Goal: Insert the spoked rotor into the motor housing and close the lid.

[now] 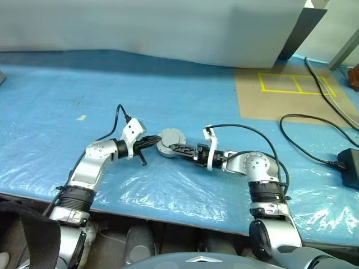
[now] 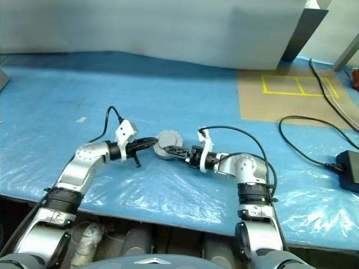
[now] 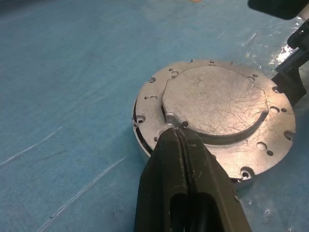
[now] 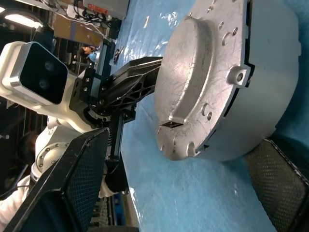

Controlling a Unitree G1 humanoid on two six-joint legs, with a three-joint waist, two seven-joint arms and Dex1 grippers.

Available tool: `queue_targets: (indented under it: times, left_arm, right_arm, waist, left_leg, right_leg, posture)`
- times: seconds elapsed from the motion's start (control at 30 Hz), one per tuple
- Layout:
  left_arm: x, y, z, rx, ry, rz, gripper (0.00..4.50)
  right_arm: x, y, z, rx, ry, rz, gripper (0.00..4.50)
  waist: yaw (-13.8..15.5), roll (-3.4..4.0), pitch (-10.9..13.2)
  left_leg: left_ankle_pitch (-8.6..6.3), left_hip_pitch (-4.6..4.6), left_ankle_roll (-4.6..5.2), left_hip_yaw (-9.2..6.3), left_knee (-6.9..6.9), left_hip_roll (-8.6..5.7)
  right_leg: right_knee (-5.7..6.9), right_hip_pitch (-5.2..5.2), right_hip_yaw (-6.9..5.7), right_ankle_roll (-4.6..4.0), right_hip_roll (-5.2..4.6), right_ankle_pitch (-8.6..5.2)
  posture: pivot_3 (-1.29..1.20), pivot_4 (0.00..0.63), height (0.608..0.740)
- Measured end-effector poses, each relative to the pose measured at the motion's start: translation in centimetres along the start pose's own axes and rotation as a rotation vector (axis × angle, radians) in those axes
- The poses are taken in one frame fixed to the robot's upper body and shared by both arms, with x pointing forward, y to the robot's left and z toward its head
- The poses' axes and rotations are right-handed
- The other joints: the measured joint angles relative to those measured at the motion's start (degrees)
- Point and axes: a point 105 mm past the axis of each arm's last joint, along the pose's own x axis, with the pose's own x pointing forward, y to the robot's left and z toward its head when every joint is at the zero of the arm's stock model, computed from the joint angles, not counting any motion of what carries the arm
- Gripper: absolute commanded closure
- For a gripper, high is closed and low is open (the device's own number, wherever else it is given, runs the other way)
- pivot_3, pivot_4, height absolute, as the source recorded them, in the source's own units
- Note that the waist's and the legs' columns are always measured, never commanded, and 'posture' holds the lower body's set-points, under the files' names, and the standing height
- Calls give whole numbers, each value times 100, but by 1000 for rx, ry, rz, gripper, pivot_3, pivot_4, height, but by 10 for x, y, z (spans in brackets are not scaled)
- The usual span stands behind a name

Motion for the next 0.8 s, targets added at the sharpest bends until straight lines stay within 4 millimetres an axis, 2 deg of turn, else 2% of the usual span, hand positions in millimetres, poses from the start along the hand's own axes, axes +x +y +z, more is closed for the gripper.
queue_targets:
  times: [0.2, 0.23, 0.3, 0.5, 0.57, 0.8]
  left_arm:
    - [1, 0, -3, -5, 10, 4, 4500]
    - [1, 0, -4, -5, 10, 4, 4500]
    - [1, 0, -4, -2, 11, 4, 4500]
    - [2, 1, -1, 8, 2, 4, 4500]
    - [2, 5, 2, 17, 3, 12, 4500]
    - [3, 4, -1, 6, 9, 4, 4500]
  right_arm:
    - [6, -3, 4, 9, -44, -1, 12]
    - [6, -3, 4, 6, -49, -3, 194]
    - [6, -4, 4, 4, -61, -8, 584]
    - [6, -10, 0, 15, -82, -30, 2624]
    - [7, -8, 2, -2, -100, -29, 3131]
    - [8, -10, 5, -15, -124, -52, 3189]
  waist:
    - [-36, 1, 0]
    - [-36, 0, 0]
    - [-35, 0, 0]
    - [-33, 1, 0]
    - [-29, 1, -1]
    - [-29, 1, -1]
  left_leg:
    - [0, 15, 0, 3, 1, 1]
    - [0, 15, 0, 3, 1, 2]
    - [0, 16, 0, 3, 1, 3]
    - [0, 0, 0, 3, 1, 1]
    - [0, 3, 0, 2, -1, 2]
    - [0, 7, 0, 3, 0, 2]
  right_leg:
    - [3, 5, 6, -24, 0, -9]
    - [4, 5, 6, -25, 0, -8]
    - [4, 5, 5, -26, 0, -8]
    - [0, -4, 3, -11, 1, 1]
    - [0, -1, 1, -7, 1, 3]
    - [-1, 1, 3, -26, -1, -9]
  posture:
    - [0, 150, 740]
    - [0, 150, 740]
    - [0, 150, 740]
    - [0, 150, 740]
    - [0, 150, 740]
    - [0, 150, 740]
